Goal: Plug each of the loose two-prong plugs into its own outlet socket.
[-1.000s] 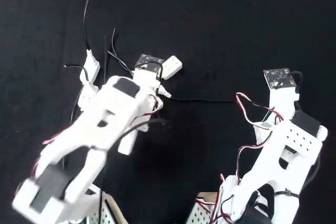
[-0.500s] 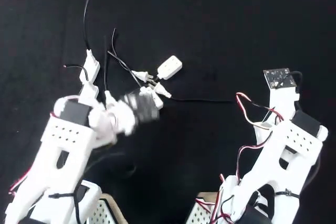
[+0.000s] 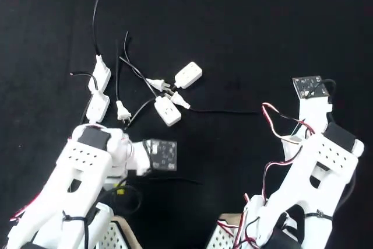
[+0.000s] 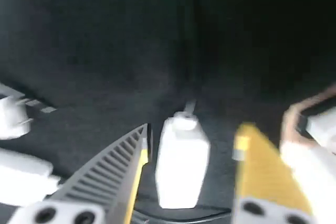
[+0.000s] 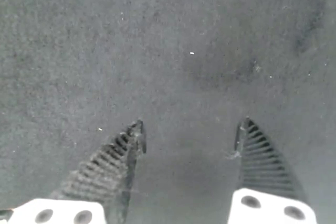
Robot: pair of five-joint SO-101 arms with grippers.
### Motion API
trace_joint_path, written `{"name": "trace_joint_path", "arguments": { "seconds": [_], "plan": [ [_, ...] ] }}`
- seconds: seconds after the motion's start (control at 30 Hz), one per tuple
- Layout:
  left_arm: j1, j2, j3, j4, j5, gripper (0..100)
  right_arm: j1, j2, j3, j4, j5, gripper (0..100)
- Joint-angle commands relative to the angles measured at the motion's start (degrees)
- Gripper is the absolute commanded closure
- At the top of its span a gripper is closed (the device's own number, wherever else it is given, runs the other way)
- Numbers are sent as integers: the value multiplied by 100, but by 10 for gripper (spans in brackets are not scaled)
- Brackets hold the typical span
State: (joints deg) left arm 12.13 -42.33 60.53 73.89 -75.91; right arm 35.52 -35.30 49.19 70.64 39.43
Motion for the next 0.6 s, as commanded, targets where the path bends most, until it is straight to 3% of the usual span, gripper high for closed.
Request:
{"name": "trace_joint_path", "arguments": {
  "seconds": [0.0,0.17,0.27,0.33,0.47,0.57],
  "plan": [
    [-57,-114,-778,-26,396,684,-176,-22,-31,-44,44,724],
    [-567,-457,-1824,1231,598,693,-229,-22,-57,-44,44,724],
    [-901,-1134,-2141,2075,1442,734,-202,-22,-48,-62,44,724],
    [-1200,-1705,-1886,2435,1565,743,-220,-22,-40,-70,44,724],
    [-1543,-2716,-365,1978,1099,742,-237,-22,-57,-70,44,724],
    [-1560,-3121,629,1380,1336,729,-237,-22,-40,-70,44,724]
  ]
}}
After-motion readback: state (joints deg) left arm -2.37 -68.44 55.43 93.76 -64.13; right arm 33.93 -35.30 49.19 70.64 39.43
